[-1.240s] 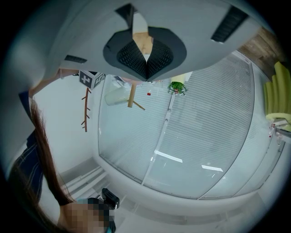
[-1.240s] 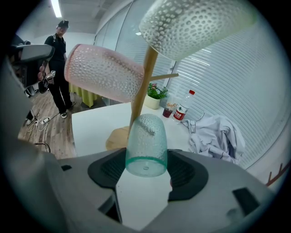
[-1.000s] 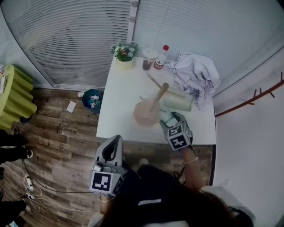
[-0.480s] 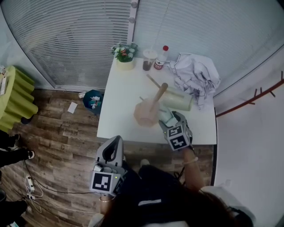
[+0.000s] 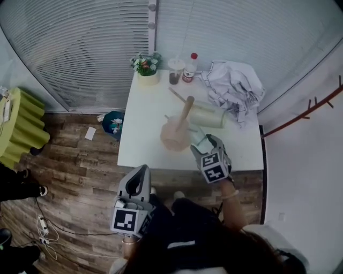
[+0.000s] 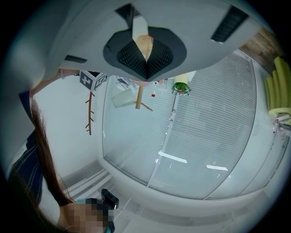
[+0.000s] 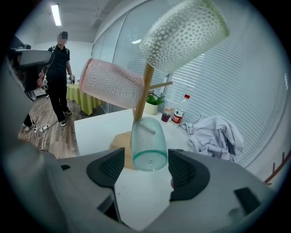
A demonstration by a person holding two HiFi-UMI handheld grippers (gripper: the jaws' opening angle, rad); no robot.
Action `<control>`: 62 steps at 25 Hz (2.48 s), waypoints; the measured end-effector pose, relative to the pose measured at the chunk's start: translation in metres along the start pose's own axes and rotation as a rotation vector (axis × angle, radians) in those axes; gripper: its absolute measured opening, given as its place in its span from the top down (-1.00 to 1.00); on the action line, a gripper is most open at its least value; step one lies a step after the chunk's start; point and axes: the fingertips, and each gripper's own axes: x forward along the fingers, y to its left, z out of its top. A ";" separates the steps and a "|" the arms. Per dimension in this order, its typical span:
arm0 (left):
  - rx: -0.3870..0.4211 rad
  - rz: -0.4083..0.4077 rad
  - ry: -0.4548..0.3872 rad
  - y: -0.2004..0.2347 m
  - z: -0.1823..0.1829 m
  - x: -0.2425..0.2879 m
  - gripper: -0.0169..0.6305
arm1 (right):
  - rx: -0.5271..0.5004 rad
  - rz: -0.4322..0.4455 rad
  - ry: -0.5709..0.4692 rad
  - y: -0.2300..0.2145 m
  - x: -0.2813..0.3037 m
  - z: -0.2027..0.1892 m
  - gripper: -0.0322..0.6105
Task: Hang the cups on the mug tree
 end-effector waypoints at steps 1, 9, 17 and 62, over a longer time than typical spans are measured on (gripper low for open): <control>0.003 -0.001 -0.003 -0.002 0.000 -0.001 0.94 | 0.003 -0.003 -0.009 0.000 -0.002 0.000 -0.07; 0.033 -0.009 -0.050 -0.027 0.008 0.001 0.94 | 0.054 0.001 -0.064 -0.005 -0.020 -0.009 -0.02; 0.020 0.017 -0.036 -0.059 -0.001 0.000 0.94 | 0.061 0.049 -0.123 -0.005 -0.036 -0.015 0.02; 0.138 -0.043 -0.045 -0.183 0.004 -0.008 0.94 | 0.259 -0.021 -0.492 -0.048 -0.165 -0.027 0.89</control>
